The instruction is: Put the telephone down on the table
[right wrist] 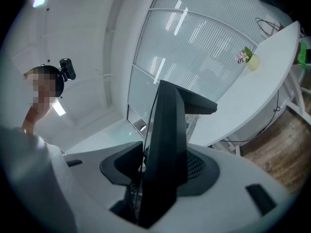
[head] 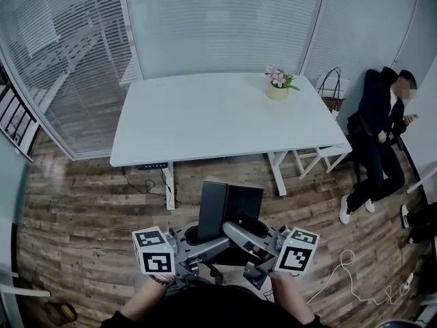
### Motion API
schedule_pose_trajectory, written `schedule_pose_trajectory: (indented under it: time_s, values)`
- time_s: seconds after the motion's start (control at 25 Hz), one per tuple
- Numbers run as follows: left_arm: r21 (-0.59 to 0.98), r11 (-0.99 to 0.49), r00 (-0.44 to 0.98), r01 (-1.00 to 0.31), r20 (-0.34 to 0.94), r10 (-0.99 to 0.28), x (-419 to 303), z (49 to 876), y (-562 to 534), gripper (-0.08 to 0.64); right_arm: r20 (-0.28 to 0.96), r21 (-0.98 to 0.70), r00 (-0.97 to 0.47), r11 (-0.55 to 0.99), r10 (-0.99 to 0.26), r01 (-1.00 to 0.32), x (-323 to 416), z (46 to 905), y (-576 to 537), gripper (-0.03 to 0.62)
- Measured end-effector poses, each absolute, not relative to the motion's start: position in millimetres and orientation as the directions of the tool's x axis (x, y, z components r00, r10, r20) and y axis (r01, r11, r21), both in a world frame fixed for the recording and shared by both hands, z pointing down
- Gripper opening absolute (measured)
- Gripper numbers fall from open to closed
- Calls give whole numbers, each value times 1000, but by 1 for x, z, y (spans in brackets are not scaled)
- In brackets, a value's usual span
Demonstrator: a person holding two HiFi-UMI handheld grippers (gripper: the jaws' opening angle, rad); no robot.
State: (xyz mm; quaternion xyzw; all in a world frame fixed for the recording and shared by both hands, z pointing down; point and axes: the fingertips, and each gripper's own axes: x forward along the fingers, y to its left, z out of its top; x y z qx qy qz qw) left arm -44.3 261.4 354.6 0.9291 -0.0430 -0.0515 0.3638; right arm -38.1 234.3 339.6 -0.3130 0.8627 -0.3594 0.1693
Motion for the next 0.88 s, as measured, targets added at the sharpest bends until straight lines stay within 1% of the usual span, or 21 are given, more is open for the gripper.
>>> schedule_pose_trajectory:
  time_s: [0.4,0.88]
  values:
    - [671,-741,991,-36,-74,-115,-33,360,216,210,-63,-717,-742,547,-668,-432,-27,345,189,202]
    - [670,-740,991,-49,-63,-122,-20,364,121,210,-68,-717,-744,551,-664,-426,-14,349,94,204]
